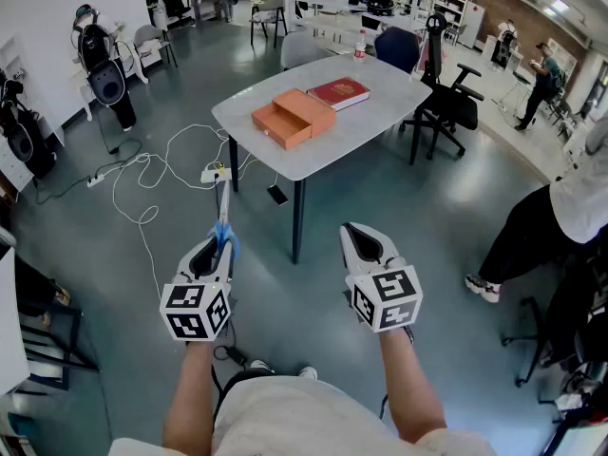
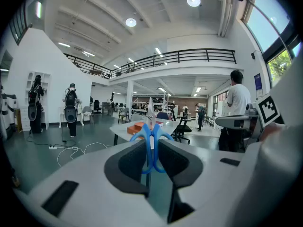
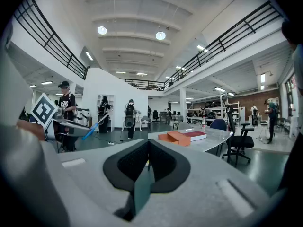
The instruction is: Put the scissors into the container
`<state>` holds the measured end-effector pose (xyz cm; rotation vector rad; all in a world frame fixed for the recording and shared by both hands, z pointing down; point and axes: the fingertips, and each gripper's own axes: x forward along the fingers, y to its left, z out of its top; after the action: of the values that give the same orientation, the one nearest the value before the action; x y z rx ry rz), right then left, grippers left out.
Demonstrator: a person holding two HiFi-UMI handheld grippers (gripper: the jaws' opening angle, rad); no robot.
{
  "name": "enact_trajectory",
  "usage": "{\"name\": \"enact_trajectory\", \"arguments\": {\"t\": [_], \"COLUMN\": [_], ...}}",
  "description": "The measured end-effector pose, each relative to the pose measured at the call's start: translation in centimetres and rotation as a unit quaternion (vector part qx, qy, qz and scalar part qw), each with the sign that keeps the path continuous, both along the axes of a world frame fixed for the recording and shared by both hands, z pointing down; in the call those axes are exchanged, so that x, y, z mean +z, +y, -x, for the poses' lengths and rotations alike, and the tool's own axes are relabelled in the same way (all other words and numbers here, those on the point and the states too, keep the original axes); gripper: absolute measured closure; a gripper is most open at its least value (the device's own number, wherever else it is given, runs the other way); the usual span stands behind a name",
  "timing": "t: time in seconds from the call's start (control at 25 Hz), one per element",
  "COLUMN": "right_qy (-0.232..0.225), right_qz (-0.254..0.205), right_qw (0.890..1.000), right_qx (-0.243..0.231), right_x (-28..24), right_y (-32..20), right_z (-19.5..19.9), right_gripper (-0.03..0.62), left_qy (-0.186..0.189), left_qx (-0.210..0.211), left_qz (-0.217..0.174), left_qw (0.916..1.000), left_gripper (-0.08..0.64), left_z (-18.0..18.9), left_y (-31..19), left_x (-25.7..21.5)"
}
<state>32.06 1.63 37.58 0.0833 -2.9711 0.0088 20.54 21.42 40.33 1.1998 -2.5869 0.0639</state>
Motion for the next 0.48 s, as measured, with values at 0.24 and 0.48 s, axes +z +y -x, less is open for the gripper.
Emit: {"name": "enact_trajectory", "arguments": {"t": [0.24,0.48], "right_qy": [0.002,0.013], "right_qz": [0.005,0.012], "right_qw": [1.000,1.000], "right_qx": [-0.003,-0.021], "right_x": [0.4,1.1], "right_y": [-0.3,0.3], "right_z": [0.8,3.1], "right_gripper": [0.588,0.588], "left_qy": [0.001,0.003], "left_qx": [-0.006,-0.016], "left_qz": [0.006,0.007], "left_qw": [1.0000,0.9998], "left_gripper": [0.480,0.480], "left_z": [0.7,2.4], "left_y": [0.3,1.0], "left_x": [0.3,0.6]}}
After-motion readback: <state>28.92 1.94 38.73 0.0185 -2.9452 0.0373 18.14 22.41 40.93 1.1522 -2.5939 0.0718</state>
